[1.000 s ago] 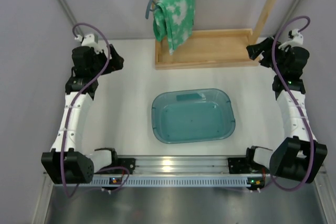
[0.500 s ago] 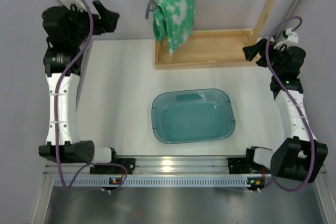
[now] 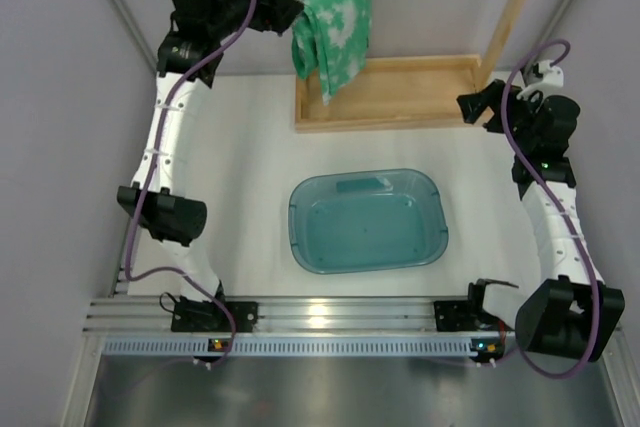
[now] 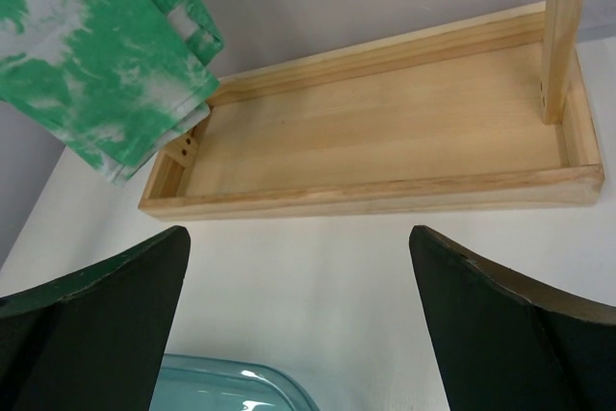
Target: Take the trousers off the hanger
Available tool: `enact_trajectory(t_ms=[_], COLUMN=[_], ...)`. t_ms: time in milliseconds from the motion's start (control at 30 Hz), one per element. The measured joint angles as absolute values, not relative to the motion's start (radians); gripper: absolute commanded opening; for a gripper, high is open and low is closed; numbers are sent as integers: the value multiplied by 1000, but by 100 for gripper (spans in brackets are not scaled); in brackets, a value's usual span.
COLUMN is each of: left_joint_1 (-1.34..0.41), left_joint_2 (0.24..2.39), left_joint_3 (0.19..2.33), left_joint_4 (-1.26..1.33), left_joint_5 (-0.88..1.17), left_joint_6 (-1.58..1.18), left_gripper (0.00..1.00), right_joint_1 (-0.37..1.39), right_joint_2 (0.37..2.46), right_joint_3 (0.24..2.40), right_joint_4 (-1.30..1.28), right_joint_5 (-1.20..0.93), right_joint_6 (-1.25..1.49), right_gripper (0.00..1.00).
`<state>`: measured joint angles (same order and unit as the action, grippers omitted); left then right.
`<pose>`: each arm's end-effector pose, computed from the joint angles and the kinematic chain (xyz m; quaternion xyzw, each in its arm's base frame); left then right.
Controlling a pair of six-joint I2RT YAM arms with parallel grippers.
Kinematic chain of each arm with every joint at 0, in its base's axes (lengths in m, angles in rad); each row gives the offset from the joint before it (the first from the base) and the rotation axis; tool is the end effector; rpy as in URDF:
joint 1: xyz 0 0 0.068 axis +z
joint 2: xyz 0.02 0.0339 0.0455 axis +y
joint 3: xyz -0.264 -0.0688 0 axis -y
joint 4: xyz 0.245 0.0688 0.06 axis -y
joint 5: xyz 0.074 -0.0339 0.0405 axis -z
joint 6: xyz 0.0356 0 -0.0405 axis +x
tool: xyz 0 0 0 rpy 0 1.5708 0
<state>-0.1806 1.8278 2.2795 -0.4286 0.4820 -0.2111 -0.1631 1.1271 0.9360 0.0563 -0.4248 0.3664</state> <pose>0.3776 -0.0857 0.5322 0.1603 0.6812 -0.2988 0.6488 0.2630 -0.0284 0.3500 0.0588 0.7468 0.2232 0.6237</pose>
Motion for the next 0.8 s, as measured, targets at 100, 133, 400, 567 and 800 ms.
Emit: enact_trajectory(t_ms=[100,133,400,567,800], left_joint_1=[-226,-231,-244,-281,-297], left_joint_2=[1875,1884,1907,1908,1943], left_joint_3=[2280,2280,2291,2291,2302], left_joint_4=[-427,-426,-396,-378,-340], left_joint_5=[477,478,423,375,331], left_joint_6=[-214,-216,-229,-211,-210], left_gripper=[77,77,68,63,51], right_joint_1=[-159,-157,-140,-124,-117], right_joint_2=[1119,1118,1108,1107,1072], right_joint_3=[936,936,928,928,915], right_joint_4=[58,58,55,54,37], right_joint_5=[-432,-435,-438,-438,-427], right_joint_6=[366,366,362,357,339], right_gripper=[99,99,99,99,100])
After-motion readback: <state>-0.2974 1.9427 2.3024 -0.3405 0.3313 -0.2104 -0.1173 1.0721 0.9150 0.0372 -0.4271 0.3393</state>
